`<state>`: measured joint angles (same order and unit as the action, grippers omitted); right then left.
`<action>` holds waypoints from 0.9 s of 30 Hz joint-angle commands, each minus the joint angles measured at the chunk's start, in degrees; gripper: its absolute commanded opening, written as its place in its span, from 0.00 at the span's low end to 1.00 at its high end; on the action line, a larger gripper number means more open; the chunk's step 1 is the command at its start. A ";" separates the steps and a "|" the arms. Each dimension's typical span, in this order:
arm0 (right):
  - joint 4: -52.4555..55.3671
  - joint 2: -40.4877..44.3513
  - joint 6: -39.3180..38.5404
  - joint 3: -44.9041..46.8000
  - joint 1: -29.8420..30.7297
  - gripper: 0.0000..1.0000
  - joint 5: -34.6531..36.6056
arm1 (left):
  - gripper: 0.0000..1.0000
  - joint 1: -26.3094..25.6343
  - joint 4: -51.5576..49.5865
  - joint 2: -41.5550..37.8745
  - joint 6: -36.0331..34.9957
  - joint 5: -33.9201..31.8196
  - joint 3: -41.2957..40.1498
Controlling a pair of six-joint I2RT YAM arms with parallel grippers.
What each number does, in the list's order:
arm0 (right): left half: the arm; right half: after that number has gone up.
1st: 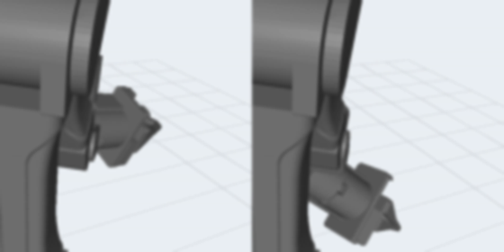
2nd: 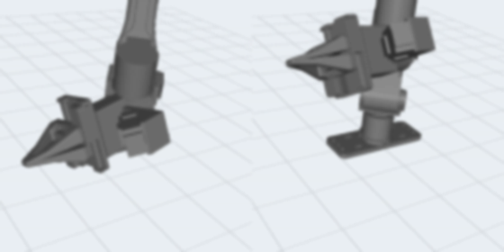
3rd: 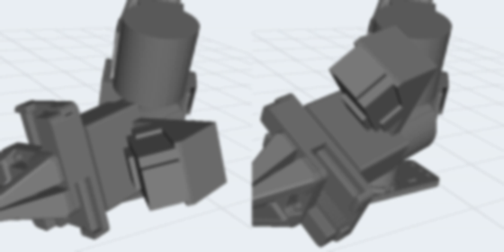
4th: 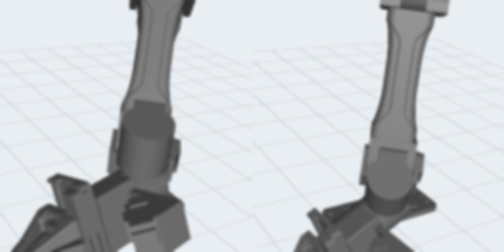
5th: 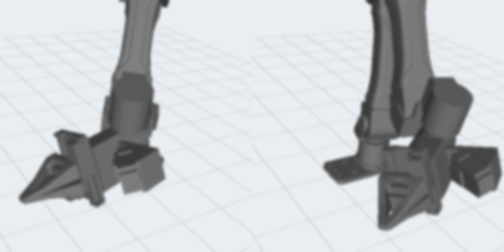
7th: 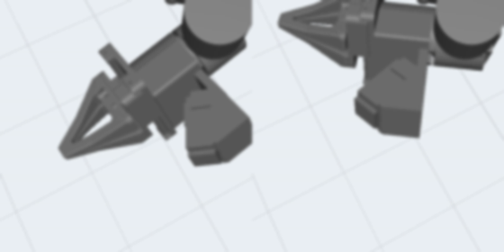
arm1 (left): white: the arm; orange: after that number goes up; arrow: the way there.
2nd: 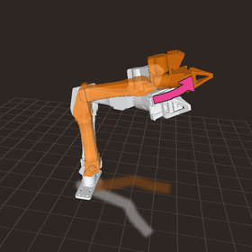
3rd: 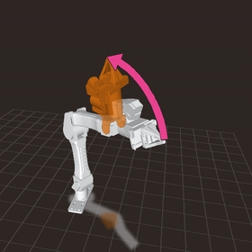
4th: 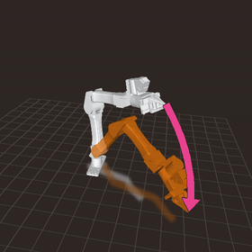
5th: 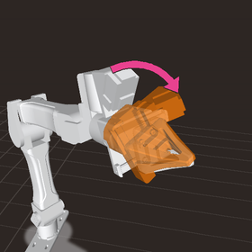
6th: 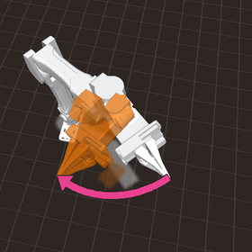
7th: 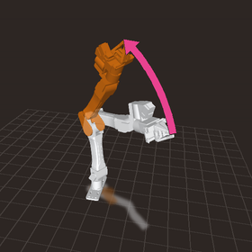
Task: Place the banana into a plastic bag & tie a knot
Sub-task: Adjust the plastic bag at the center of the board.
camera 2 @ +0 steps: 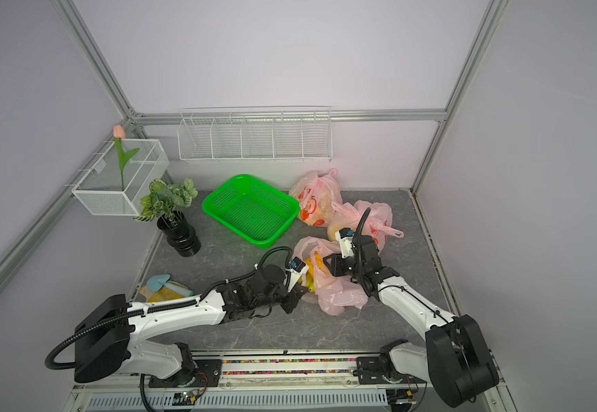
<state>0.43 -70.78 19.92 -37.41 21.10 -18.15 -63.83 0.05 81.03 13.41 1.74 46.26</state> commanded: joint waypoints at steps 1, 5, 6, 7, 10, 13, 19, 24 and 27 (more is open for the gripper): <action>7.21 2.43 -2.50 -3.41 0.25 0.57 3.39 | 0.00 -0.25 0.17 1.17 1.66 -1.73 2.80; 18.53 8.11 -4.07 -7.63 0.23 0.81 8.79 | 0.00 -0.28 0.21 1.49 2.05 -3.37 2.60; 20.82 9.35 -4.36 -8.50 0.20 0.85 10.16 | 0.00 -0.32 0.21 1.49 2.23 -3.58 2.40; 23.82 10.84 -4.63 -9.68 0.21 0.88 11.95 | 0.00 -0.33 0.21 1.46 2.29 -3.63 2.29; 31.12 14.59 -5.42 -12.06 0.24 0.93 16.62 | 0.00 -0.28 0.48 1.15 2.75 -3.74 1.67; 37.34 18.04 -5.42 -12.60 0.88 0.95 17.56 | 0.00 -0.33 0.90 0.83 3.20 -3.84 1.08; 46.68 25.48 0.37 -15.82 12.46 0.96 25.19 | 0.00 -0.27 1.52 0.59 3.87 -3.67 0.92; 51.44 26.49 9.09 -16.57 26.66 0.96 35.54 | 0.00 -0.31 2.80 -0.44 4.56 -3.80 0.14; 52.53 25.36 13.73 -16.84 34.56 0.96 40.11 | 0.00 -0.31 3.24 -0.95 4.87 -4.11 -0.25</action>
<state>48.80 -44.62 26.79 -53.45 50.96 14.06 -63.83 1.41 81.43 16.56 -1.54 46.87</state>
